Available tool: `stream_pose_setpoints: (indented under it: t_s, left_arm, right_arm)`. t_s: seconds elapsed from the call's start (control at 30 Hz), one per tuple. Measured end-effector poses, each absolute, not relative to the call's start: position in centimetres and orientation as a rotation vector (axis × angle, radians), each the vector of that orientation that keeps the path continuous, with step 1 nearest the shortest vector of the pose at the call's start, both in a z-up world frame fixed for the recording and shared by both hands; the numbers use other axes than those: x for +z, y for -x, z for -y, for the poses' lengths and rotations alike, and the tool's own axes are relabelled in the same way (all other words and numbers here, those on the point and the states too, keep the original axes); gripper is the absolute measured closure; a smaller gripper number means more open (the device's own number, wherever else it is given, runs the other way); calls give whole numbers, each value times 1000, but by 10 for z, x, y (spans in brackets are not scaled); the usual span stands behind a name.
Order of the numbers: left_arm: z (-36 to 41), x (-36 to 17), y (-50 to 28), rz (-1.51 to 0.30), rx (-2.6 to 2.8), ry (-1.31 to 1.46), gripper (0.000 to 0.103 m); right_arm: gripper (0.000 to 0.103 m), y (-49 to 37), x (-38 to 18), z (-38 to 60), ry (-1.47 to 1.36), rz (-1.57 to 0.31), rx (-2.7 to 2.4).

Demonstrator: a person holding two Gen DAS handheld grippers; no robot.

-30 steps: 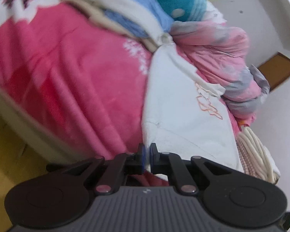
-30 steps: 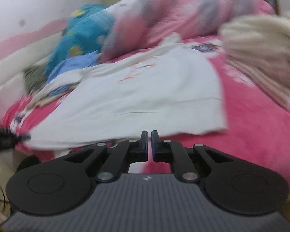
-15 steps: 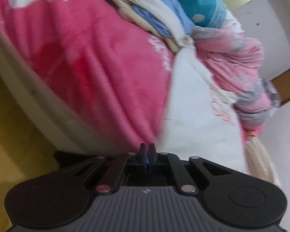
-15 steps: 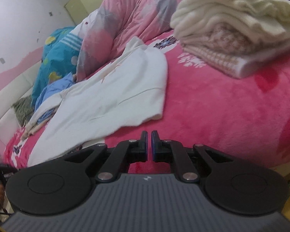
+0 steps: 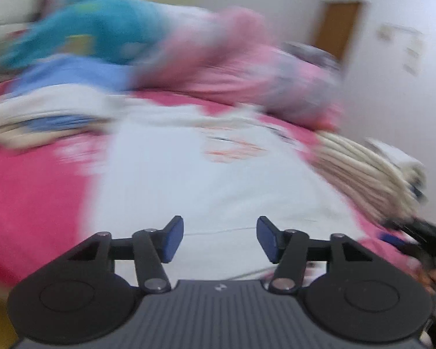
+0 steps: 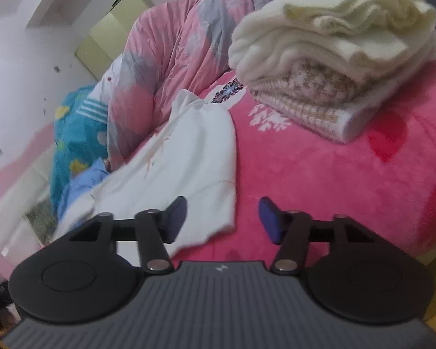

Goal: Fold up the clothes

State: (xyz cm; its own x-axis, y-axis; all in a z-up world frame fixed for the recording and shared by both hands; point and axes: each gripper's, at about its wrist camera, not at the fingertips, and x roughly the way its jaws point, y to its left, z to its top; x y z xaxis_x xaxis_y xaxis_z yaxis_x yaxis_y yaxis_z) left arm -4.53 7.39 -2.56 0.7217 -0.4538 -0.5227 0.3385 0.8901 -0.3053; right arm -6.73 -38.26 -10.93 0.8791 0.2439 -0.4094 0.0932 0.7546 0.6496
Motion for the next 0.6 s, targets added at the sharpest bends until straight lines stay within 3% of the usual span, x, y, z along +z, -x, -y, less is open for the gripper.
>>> stream_pose_setpoints:
  t_s: [0.17,0.23,0.27,0.3,0.6]
  left_arm:
    - [7,-39,6,-676,-621,160,43]
    - [22,-46,-7,-699,-642,160,43]
    - [25,-49,-11,-711,-646,170,43]
    - [26,-51,-13,-721,-649,181,43]
    - [-39,-39,-22,-696,-538,436,43]
  right_arm:
    - [39,26,-123,376,-751,-627,152]
    - [58,15,-124,366,-681,-671,156]
    - [90,13,-121,360,-633,-678,154]
    - [96,10,-117,355,-591,-677,154]
    - [96,-21,-48,252,-171,-423,379]
